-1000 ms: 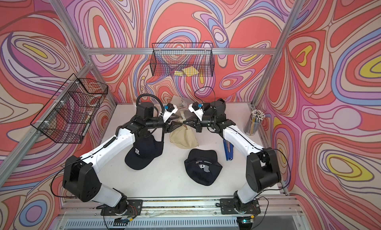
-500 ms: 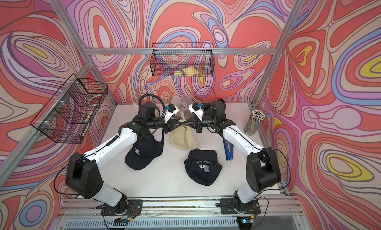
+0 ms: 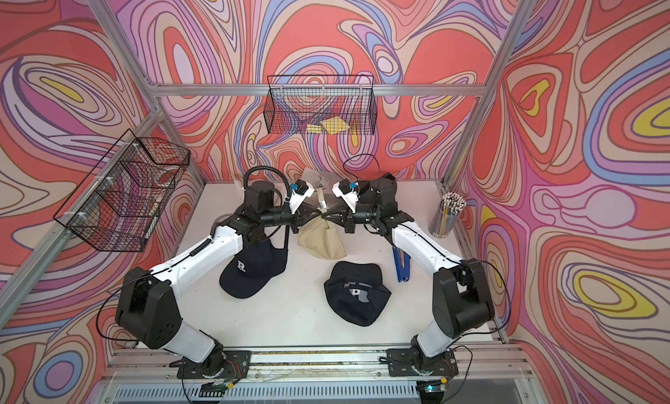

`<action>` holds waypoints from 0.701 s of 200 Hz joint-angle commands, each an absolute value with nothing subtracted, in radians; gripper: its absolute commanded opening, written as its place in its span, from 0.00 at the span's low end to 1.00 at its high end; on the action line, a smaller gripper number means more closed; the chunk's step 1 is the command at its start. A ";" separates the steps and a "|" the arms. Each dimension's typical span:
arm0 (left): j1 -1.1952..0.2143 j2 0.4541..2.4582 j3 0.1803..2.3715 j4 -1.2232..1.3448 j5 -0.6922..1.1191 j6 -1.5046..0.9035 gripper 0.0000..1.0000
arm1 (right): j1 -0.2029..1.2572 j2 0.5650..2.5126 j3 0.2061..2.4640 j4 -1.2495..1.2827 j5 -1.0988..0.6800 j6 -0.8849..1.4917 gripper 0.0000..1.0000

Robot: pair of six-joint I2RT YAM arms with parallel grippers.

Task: Open the adjustable buckle of the baseball cap
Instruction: Pull the adjustable strap on the baseball cap.

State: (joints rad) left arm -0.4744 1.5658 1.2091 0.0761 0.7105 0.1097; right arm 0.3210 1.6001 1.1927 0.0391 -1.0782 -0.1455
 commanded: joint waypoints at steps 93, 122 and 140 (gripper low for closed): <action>-0.473 1.529 1.180 0.316 0.648 -0.303 0.00 | 0.286 1.639 1.132 0.154 -1.005 -0.030 0.00; -0.458 1.524 1.193 0.330 0.609 -0.357 0.00 | 0.276 1.631 1.103 0.148 -0.985 -0.033 0.00; -0.453 1.520 1.193 0.339 0.579 -0.373 0.00 | 0.275 1.628 1.093 0.121 -0.961 -0.051 0.00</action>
State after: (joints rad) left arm -0.4713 1.5642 1.1500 0.2516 0.6319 -0.3050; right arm 0.2897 1.6199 1.1244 0.1463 -1.0092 -0.0463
